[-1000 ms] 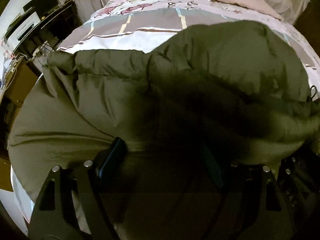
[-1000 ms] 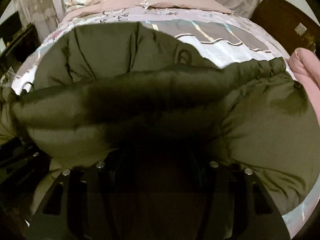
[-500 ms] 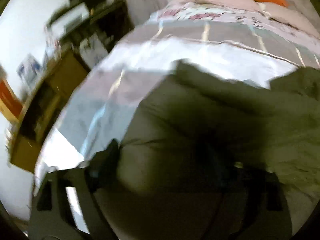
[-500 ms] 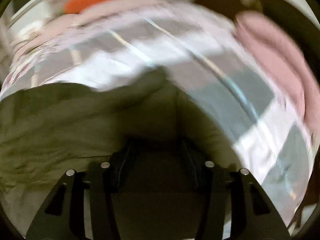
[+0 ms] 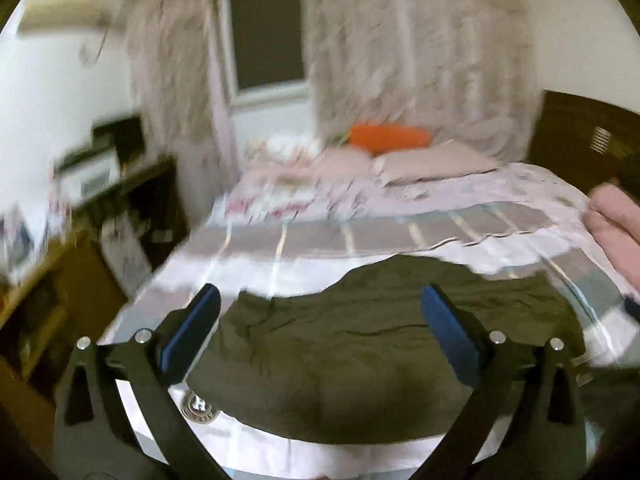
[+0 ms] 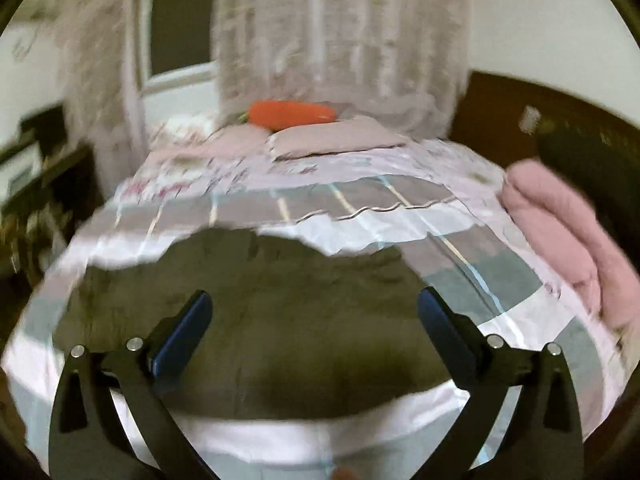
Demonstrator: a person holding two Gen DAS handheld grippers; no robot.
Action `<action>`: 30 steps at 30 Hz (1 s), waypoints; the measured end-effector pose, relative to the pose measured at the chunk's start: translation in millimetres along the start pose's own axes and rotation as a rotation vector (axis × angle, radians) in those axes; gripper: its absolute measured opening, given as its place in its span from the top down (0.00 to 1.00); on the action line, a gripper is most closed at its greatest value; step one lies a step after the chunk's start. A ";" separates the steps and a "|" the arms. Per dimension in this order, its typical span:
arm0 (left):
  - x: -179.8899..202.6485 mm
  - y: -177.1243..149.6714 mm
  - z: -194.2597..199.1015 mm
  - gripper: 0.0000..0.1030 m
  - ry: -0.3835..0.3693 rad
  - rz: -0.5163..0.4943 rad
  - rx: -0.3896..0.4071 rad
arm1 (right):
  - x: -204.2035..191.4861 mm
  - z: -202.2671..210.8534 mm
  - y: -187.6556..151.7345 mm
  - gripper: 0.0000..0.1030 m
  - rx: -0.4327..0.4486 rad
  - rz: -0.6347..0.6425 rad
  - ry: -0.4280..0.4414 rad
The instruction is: Fold large clothes
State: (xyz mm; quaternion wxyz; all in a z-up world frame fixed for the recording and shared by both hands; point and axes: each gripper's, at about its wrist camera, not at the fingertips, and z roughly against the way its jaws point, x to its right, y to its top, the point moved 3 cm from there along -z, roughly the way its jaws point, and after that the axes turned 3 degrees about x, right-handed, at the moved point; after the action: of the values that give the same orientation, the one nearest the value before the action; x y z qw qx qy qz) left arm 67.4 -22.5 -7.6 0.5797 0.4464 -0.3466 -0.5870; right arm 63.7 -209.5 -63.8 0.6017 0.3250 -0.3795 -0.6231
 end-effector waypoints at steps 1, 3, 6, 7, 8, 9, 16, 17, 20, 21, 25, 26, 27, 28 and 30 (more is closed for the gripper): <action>7.2 -0.7 13.8 0.02 -0.019 -0.004 0.018 | -9.2 6.1 -6.8 0.01 0.004 0.030 -0.001; 18.8 -10.2 41.1 0.02 -0.071 0.016 0.030 | -11.0 15.7 -17.0 0.01 0.022 0.044 -0.023; 25.3 -34.8 48.8 0.02 -0.065 0.027 -0.059 | -7.3 22.7 -27.6 0.01 0.005 0.015 -0.035; 25.8 -44.8 44.1 0.02 -0.094 0.035 -0.108 | -5.6 21.9 -32.3 0.01 -0.011 0.012 -0.053; 25.9 -50.1 38.0 0.02 -0.099 0.033 -0.134 | -2.0 19.8 -35.9 0.01 -0.029 0.007 -0.066; 27.5 -57.4 31.5 0.02 -0.084 0.008 -0.171 | 0.7 17.5 -39.2 0.01 -0.050 0.002 -0.060; 14.9 -71.1 14.6 0.02 -0.062 0.015 -0.235 | 1.9 18.2 -48.0 0.01 -0.086 0.003 -0.038; 12.7 -71.6 18.9 0.02 -0.063 0.028 -0.236 | 4.7 16.9 -46.6 0.01 -0.088 -0.010 -0.033; 8.6 -66.9 24.7 0.02 -0.072 0.055 -0.217 | 6.8 15.6 -46.3 0.01 -0.091 -0.034 -0.023; 8.6 -67.1 25.5 0.02 -0.068 0.051 -0.220 | 7.0 16.3 -46.0 0.01 -0.089 -0.037 -0.022; 7.6 -71.6 22.4 0.02 -0.064 0.037 -0.233 | 4.6 16.6 -46.7 0.01 -0.081 -0.024 -0.033; 7.3 -72.5 21.5 0.02 -0.064 0.036 -0.239 | 4.5 15.7 -47.2 0.01 -0.082 -0.023 -0.037; 7.3 -73.6 21.0 0.02 -0.063 0.038 -0.245 | 4.4 14.4 -47.9 0.01 -0.085 -0.023 -0.039; 6.1 -74.6 20.2 0.02 -0.061 0.040 -0.250 | 4.6 13.1 -48.0 0.01 -0.090 -0.024 -0.037; 3.6 -75.7 18.5 0.02 -0.056 0.050 -0.256 | 4.5 12.5 -48.6 0.01 -0.093 -0.029 -0.038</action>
State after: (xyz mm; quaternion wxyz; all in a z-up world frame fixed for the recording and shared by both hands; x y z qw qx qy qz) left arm 22.4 -21.5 -71.4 0.6364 0.3434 -0.2958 -0.6241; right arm 28.2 -213.6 -99.3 0.5999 0.2899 -0.3567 -0.6549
